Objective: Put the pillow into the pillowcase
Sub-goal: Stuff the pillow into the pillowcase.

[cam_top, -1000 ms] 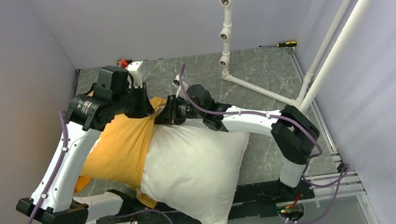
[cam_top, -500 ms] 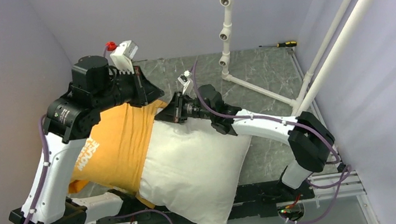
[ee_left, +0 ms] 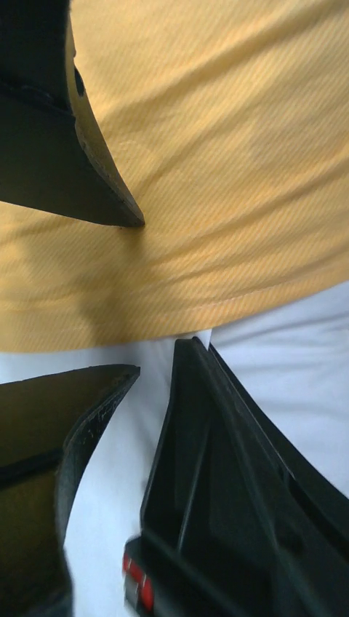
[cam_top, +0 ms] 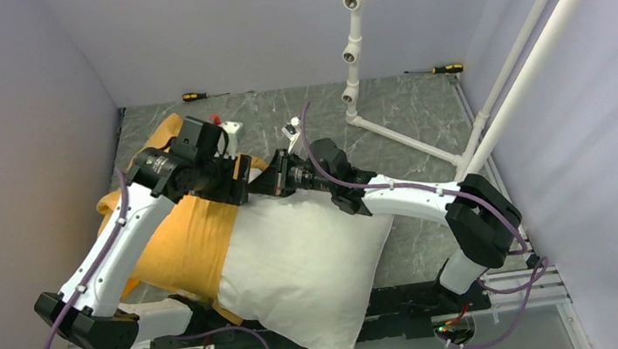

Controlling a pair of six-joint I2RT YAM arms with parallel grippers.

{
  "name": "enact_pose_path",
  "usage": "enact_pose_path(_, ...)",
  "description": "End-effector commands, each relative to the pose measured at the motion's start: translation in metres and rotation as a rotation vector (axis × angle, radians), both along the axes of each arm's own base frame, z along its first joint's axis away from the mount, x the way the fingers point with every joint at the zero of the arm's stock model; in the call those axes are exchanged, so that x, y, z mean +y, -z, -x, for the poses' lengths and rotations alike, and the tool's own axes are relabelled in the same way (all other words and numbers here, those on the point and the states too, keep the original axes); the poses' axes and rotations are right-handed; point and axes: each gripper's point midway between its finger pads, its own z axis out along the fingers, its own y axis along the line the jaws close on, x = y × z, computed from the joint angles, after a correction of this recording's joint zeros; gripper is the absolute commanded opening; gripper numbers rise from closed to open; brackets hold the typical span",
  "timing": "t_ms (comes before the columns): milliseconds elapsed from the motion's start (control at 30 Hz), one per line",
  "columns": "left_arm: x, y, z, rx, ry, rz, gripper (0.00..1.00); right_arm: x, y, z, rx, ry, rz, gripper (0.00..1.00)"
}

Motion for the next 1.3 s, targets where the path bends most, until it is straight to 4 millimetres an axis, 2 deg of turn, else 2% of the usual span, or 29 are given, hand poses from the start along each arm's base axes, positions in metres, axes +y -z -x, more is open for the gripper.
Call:
enact_pose_path(0,0.007,0.012,-0.005,-0.044,0.030,-0.053,0.74,0.005,-0.005,0.013,-0.001,-0.062,-0.028,0.00)
enact_pose_path(67,0.016,0.023,-0.010,-0.042,0.004,-0.106,0.73,0.005,-0.004,0.013,-0.001,-0.062,-0.019,0.00)
enact_pose_path(133,0.028,0.029,-0.016,-0.054,-0.048,-0.171,0.64,0.005,-0.003,0.013,-0.004,-0.064,-0.007,0.00)
enact_pose_path(167,0.033,0.030,-0.019,-0.064,-0.075,-0.194,0.54,0.005,-0.003,0.013,-0.007,-0.068,-0.004,0.00)
enact_pose_path(267,0.050,0.015,-0.033,-0.136,-0.184,-0.260,0.10,0.004,-0.001,0.014,-0.004,-0.072,0.003,0.00)
enact_pose_path(300,0.053,0.007,-0.037,-0.160,-0.208,-0.267,0.01,0.004,-0.001,0.015,-0.004,-0.075,0.002,0.00)
enact_pose_path(433,0.048,-0.027,-0.049,-0.251,-0.216,-0.218,0.00,0.005,0.001,0.018,0.005,-0.088,-0.011,0.00)
enact_pose_path(500,0.033,-0.049,-0.050,-0.288,-0.168,-0.127,0.00,0.006,-0.004,0.020,0.003,-0.100,-0.038,0.00)
enact_pose_path(567,0.007,-0.073,-0.045,-0.314,-0.074,0.019,0.00,0.009,-0.012,0.021,-0.001,-0.112,-0.070,0.00)
enact_pose_path(700,-0.044,-0.114,-0.022,-0.290,0.089,0.291,0.00,0.013,-0.038,0.021,-0.022,-0.126,-0.146,0.00)
enact_pose_path(867,-0.098,-0.148,0.019,-0.282,0.257,0.386,0.00,0.011,-0.083,0.022,-0.074,-0.120,-0.253,0.00)
enact_pose_path(967,-0.121,-0.174,0.036,-0.298,0.321,0.478,0.00,0.003,-0.117,0.023,-0.128,-0.096,-0.311,0.00)
enact_pose_path(1067,-0.139,-0.195,0.048,-0.317,0.364,0.558,0.00,-0.007,-0.139,0.020,-0.170,-0.039,-0.351,0.00)
enact_pose_path(1167,-0.157,-0.205,0.057,-0.321,0.393,0.622,0.00,-0.020,-0.153,0.014,-0.204,0.040,-0.393,0.00)
enact_pose_path(1267,-0.174,-0.207,0.068,-0.294,0.426,0.684,0.00,-0.033,-0.158,0.003,-0.236,0.141,-0.413,0.00)
